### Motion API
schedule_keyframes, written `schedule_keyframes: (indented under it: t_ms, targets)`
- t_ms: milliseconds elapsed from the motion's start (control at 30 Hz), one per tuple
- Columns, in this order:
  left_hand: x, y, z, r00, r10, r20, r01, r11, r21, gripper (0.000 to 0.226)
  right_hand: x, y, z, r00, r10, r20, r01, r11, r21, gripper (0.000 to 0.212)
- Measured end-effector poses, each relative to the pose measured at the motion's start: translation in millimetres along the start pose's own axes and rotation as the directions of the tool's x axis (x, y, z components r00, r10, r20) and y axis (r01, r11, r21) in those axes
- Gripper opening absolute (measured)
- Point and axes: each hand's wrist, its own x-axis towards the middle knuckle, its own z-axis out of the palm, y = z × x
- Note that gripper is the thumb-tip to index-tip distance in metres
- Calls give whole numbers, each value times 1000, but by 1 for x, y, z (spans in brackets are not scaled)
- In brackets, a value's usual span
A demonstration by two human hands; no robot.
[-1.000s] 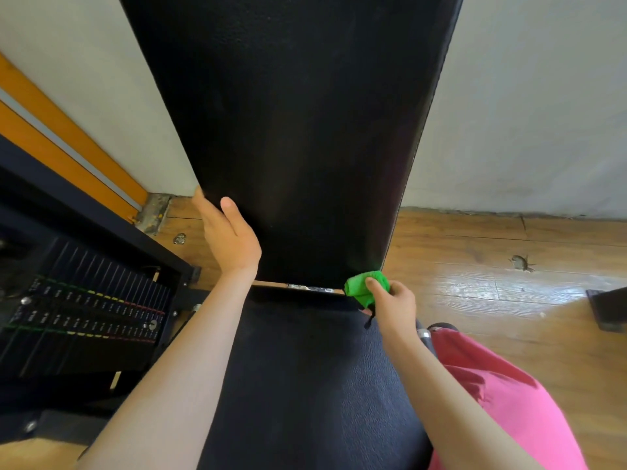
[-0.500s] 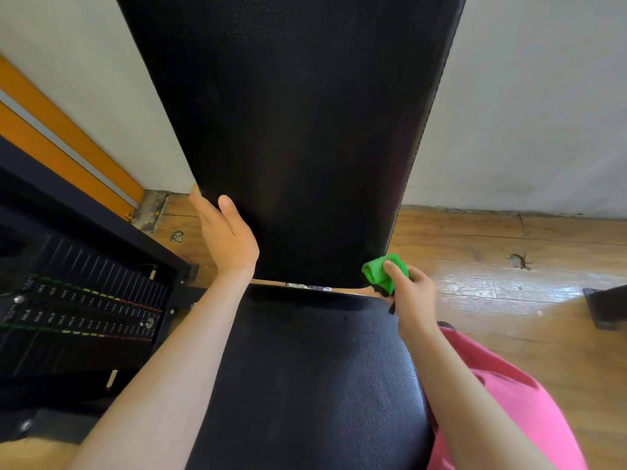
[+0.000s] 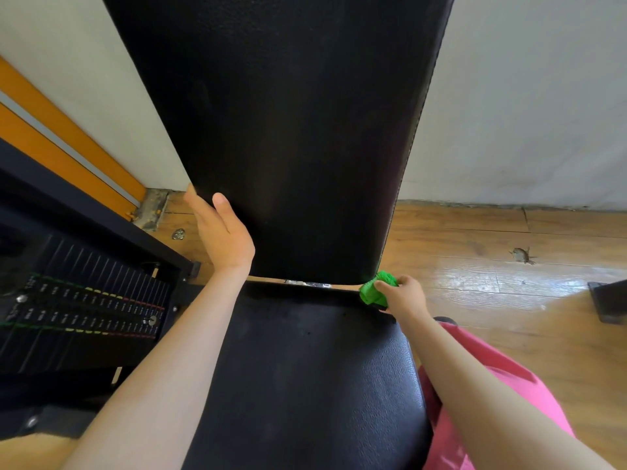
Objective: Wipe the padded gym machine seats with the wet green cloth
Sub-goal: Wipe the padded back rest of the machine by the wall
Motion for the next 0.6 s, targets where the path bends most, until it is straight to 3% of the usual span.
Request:
schedule_keyframes:
  t_ms: [167,400,467,600]
  targets:
    - [2,-3,-2,1000,0,22,0,1000,-1,53,-7,-11,-10,999,-32,-24,34,996,80,20]
    - [3,-11,-1,999,8,50,-6,999,-39,65,-36,-54,-26,945,-248,-213,306,902,305,5]
    - [4,-12,0,998,6,59,-3,999,-47,62,-49,-54,-26,926,-291,-240,358,876,324,10]
    - [3,-10,-1,998,13,57,-8,997,-75,56,-56,-23,1,975,-187,-121,213,939,270,18]
